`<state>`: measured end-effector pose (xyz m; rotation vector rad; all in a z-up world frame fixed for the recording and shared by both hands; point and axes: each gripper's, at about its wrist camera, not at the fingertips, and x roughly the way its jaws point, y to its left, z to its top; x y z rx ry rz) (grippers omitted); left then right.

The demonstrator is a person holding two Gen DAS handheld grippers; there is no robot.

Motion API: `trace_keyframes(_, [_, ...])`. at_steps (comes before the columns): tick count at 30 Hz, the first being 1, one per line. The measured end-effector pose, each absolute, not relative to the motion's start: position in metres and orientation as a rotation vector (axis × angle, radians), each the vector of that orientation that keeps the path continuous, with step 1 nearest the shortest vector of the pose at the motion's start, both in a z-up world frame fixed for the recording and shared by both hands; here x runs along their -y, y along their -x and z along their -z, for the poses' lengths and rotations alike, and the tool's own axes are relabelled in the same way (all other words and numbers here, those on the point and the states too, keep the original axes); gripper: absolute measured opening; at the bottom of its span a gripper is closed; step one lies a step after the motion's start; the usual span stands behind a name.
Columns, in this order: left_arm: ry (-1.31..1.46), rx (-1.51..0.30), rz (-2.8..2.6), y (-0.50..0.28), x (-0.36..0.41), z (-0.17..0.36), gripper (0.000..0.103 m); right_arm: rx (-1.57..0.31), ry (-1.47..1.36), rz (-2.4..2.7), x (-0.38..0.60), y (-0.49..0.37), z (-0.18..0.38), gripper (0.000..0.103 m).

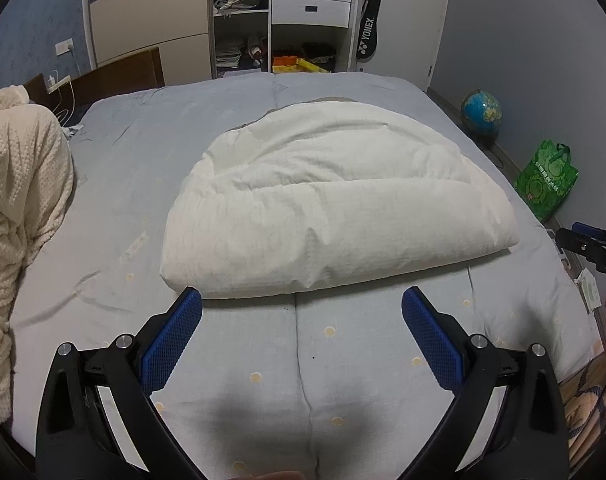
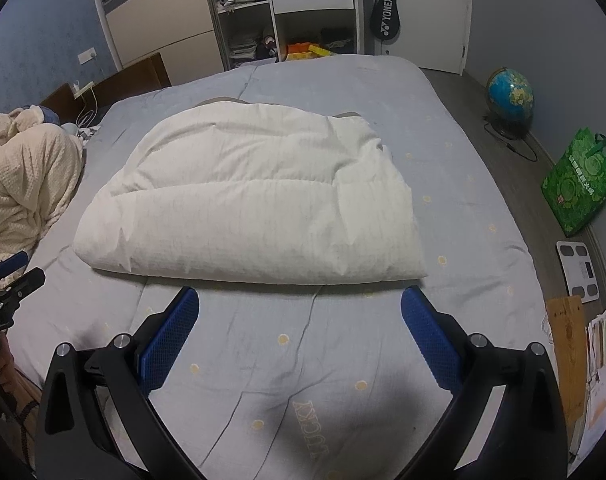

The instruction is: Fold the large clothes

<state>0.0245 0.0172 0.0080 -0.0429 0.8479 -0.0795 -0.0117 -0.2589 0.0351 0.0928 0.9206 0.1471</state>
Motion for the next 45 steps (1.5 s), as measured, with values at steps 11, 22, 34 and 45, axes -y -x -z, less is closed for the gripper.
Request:
trace_keyframes(11, [0.040,-0.854,0.074,-0.0253,-0.0166,-0.0078,0.096,-0.923,-0.101,-0.146,0.2605,0.0117,-0.0345,0.096])
trace_keyframes(22, [0.045,-0.853,0.073,-0.0254,-0.0169,-0.0073,0.096,-0.923,-0.103,-0.145,0.2601,0.0120,-0.0345,0.096])
trace_keyframes(34, [0.044,-0.853,0.074,-0.0253,-0.0171,-0.0083,0.096,-0.924,-0.103,-0.145,0.2604,0.0120,-0.0344,0.096])
trace_keyframes(45, [0.047,-0.851,0.075,-0.0250,-0.0168,-0.0074,0.096,-0.926,-0.103,-0.142,0.2601,0.0124,-0.0333,0.096])
